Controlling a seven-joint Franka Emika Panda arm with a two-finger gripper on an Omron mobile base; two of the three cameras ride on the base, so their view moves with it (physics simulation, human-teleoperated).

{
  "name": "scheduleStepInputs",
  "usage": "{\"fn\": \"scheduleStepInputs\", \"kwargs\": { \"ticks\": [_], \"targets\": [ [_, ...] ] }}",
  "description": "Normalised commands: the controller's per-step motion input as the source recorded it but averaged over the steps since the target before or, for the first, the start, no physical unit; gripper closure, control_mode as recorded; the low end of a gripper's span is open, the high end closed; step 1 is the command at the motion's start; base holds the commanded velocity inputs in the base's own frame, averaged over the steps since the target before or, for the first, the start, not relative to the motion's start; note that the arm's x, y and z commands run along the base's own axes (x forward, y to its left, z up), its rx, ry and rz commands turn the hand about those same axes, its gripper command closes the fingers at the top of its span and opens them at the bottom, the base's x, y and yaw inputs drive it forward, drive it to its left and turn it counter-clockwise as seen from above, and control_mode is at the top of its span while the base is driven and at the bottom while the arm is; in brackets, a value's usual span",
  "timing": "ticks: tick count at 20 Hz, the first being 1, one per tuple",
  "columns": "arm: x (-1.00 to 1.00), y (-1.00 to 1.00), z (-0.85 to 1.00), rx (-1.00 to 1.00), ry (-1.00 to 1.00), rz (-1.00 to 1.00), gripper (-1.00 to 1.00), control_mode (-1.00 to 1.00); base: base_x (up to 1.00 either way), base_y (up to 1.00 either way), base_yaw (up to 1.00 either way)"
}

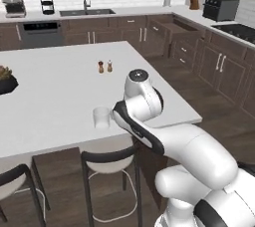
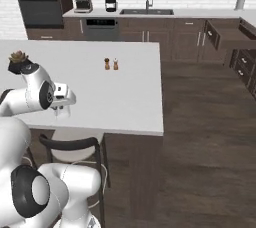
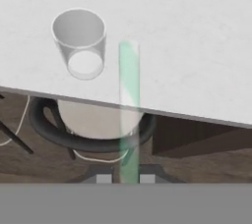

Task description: Take a straw from the drawer in front and place it inside the glass cup on the dining counter.

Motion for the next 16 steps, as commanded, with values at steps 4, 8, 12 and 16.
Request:
{"fn": "scheduleStepInputs", "kwargs": {
  "ticks": [4,8,12,16],
  "targets": [
    [0.00,0.00,0.00,0.00,0.00,0.00,1.00,1.00,0.18,0.41,-0.11],
    [0.00,0.00,0.00,0.00,0.00,0.00,1.00,1.00,0.33,0.52,-0.05],
    [0.00,0.00,0.00,0.00,0.00,0.00,1.00,1.00,0.57,0.51,-0.04],
    [0.00,0.00,0.00,0.00,0.00,0.00,1.00,1.00,0.74,0.34,-0.02]
  ]
}}
